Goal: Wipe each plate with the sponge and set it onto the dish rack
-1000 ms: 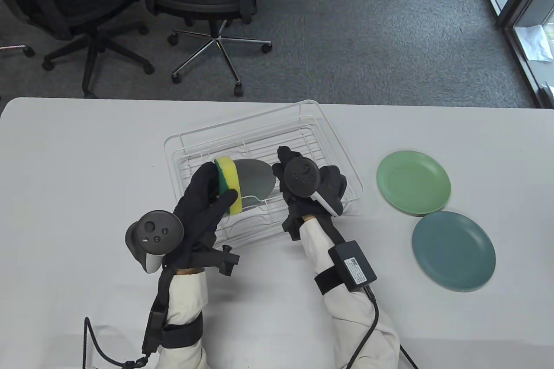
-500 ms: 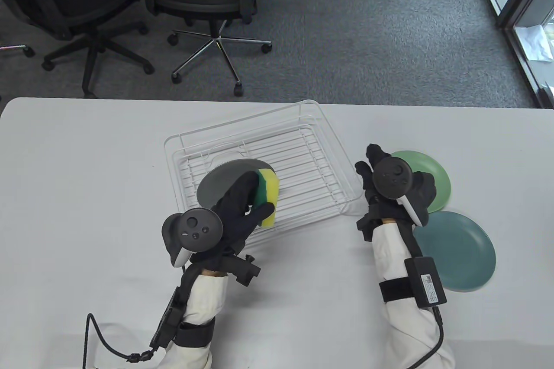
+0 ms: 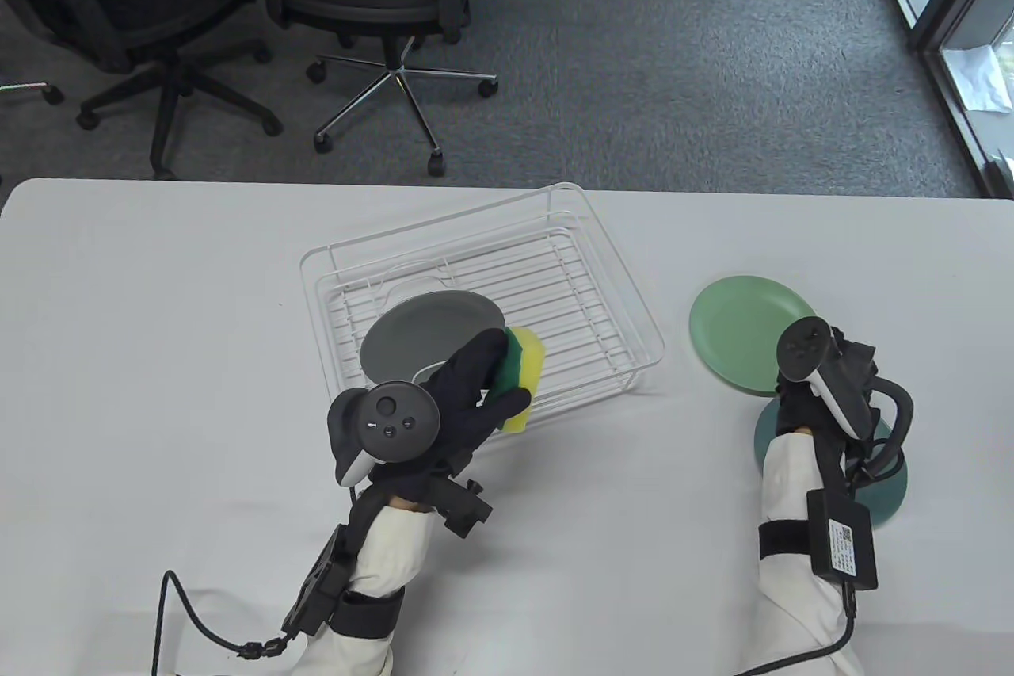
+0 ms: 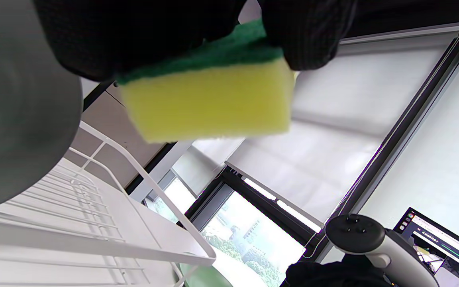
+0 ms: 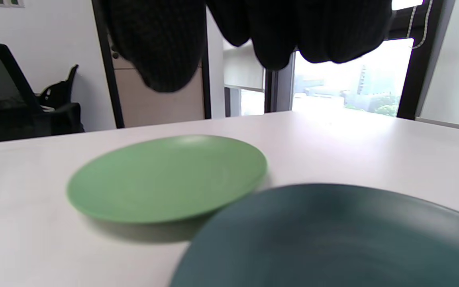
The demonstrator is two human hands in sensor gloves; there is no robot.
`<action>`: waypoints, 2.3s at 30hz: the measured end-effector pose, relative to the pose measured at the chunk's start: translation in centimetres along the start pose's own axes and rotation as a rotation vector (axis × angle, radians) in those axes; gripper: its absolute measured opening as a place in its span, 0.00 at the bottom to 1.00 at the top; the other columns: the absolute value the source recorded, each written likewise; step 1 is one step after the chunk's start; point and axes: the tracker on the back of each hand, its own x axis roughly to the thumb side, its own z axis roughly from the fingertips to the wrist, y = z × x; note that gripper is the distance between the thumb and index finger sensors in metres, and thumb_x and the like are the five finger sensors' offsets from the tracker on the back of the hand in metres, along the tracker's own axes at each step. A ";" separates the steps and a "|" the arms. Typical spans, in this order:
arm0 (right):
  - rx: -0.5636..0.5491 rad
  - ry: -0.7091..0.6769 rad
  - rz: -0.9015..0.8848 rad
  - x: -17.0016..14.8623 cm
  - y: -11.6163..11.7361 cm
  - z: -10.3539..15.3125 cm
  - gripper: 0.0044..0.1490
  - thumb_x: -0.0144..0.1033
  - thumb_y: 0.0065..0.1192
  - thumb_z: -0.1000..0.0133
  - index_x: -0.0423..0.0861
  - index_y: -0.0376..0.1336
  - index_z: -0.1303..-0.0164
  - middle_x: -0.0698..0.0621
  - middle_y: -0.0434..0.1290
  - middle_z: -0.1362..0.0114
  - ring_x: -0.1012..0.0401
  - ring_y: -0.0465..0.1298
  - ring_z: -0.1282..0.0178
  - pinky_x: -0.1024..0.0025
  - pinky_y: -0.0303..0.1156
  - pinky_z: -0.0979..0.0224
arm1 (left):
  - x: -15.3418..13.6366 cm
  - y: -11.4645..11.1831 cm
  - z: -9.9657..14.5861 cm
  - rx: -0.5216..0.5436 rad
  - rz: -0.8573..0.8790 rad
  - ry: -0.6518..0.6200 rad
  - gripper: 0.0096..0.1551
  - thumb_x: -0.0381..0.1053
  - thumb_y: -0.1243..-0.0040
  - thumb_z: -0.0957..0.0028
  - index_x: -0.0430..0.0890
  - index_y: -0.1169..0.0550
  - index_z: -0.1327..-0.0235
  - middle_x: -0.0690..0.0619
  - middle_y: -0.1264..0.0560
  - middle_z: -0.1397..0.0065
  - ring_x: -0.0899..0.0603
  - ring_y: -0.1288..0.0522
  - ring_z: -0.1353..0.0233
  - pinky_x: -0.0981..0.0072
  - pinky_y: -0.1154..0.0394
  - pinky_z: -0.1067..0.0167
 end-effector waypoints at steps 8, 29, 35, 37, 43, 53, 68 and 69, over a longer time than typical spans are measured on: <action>0.116 0.051 0.097 -2.9 3.6 -1.0 0.55 0.36 0.67 0.43 0.27 0.43 0.16 0.24 0.53 0.18 0.28 0.52 0.23 0.36 0.55 0.25 | 0.1 -1.0 -0.3 -0.067 -0.023 0.004 0.43 0.57 0.38 0.43 0.35 0.33 0.20 0.32 0.24 0.27 0.33 0.18 0.35 0.45 0.19 0.42; 0.326 0.067 0.068 -6.0 7.4 -2.3 0.61 0.41 0.64 0.42 0.26 0.34 0.16 0.22 0.43 0.16 0.25 0.49 0.23 0.30 0.52 0.26 | -0.7 -1.4 -0.5 -0.123 0.003 0.053 0.43 0.57 0.39 0.42 0.35 0.33 0.20 0.32 0.24 0.27 0.33 0.18 0.35 0.45 0.19 0.42; 0.291 0.070 0.100 -6.2 8.1 -2.3 0.61 0.43 0.62 0.48 0.24 0.40 0.17 0.18 0.45 0.22 0.25 0.56 0.29 0.27 0.56 0.29 | -0.6 -1.7 -0.6 -0.137 -0.004 0.051 0.43 0.57 0.39 0.42 0.35 0.33 0.20 0.32 0.24 0.27 0.33 0.18 0.35 0.45 0.19 0.42; 0.287 0.084 0.114 -6.3 8.1 -2.2 0.58 0.44 0.60 0.49 0.25 0.46 0.18 0.18 0.50 0.25 0.28 0.60 0.32 0.27 0.60 0.32 | -0.5 -1.6 -0.6 -0.130 0.004 0.046 0.43 0.57 0.39 0.42 0.35 0.33 0.20 0.32 0.24 0.27 0.33 0.18 0.35 0.45 0.19 0.42; 0.240 0.076 0.064 -6.2 8.2 -2.0 0.40 0.39 0.63 0.51 0.35 0.60 0.30 0.27 0.62 0.31 0.42 0.70 0.40 0.40 0.70 0.36 | -0.1 -1.1 -0.4 -0.109 0.014 0.026 0.43 0.57 0.38 0.42 0.35 0.33 0.20 0.32 0.24 0.27 0.33 0.18 0.35 0.45 0.19 0.42; 0.183 -0.105 -0.133 -4.2 6.4 -1.5 0.22 0.33 0.65 0.50 0.45 0.69 0.46 0.36 0.77 0.42 0.54 0.83 0.53 0.61 0.83 0.50 | 0.1 -0.7 -0.3 -0.086 0.029 0.012 0.43 0.57 0.38 0.42 0.35 0.33 0.20 0.32 0.24 0.27 0.33 0.19 0.35 0.45 0.19 0.42; 0.030 -0.319 -0.593 -1.6 -2.3 1.3 0.20 0.31 0.64 0.46 0.42 0.68 0.45 0.36 0.77 0.47 0.54 0.83 0.58 0.65 0.83 0.56 | 2.3 -0.8 0.1 -0.086 0.005 -0.064 0.43 0.57 0.38 0.42 0.35 0.33 0.20 0.32 0.24 0.27 0.33 0.19 0.35 0.45 0.19 0.42; 0.024 -0.326 -0.609 -1.3 -3.1 1.7 0.20 0.31 0.64 0.45 0.42 0.68 0.44 0.36 0.77 0.47 0.54 0.83 0.58 0.65 0.83 0.56 | 2.5 -0.8 0.2 -0.082 0.000 -0.071 0.43 0.57 0.38 0.42 0.35 0.33 0.20 0.32 0.24 0.27 0.33 0.19 0.35 0.45 0.19 0.42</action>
